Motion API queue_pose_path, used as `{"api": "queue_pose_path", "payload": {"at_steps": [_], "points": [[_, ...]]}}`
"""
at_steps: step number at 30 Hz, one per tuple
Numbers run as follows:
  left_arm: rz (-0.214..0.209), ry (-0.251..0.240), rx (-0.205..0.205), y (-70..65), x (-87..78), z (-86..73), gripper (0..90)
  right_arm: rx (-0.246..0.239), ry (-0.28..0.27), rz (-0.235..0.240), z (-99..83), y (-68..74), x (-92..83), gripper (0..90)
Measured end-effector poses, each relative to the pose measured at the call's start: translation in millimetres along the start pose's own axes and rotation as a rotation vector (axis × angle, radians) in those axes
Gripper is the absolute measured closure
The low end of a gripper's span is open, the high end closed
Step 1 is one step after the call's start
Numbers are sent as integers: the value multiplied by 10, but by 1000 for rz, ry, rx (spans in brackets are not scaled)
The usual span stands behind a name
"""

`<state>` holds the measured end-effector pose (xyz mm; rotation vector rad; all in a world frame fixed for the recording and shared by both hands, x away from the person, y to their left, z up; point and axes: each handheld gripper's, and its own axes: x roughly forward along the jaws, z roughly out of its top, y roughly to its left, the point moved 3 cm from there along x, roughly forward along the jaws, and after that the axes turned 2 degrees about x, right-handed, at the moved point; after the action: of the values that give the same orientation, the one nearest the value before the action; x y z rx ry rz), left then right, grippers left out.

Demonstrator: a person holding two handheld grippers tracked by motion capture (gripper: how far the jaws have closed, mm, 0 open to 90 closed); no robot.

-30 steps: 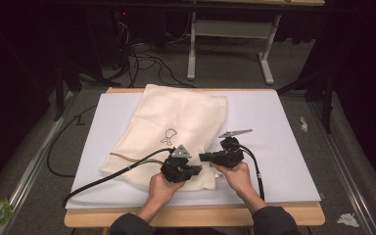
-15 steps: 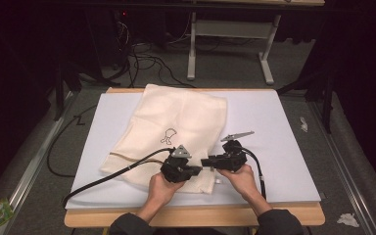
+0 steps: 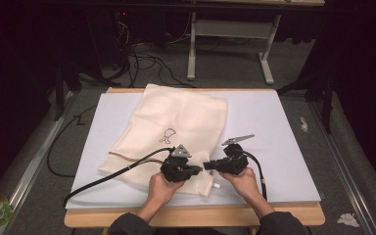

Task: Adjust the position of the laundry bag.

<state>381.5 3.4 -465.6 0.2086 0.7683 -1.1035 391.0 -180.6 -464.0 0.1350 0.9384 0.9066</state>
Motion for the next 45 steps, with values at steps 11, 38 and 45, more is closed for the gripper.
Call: {"api": "queue_pose_path", "payload": {"at_steps": [11, 38, 45], "points": [[38, 19, 5, 28, -82, 26, 875, -3, 12, -17, -10, -4, -28, 877], [76, 24, 21, 68, -198, 48, 874, -17, 15, -71, -62, -79, -180, 877], [121, 25, 20, 135, -292, 40, 874, 3, 14, -105, -98, -139, -253, 880]]}}
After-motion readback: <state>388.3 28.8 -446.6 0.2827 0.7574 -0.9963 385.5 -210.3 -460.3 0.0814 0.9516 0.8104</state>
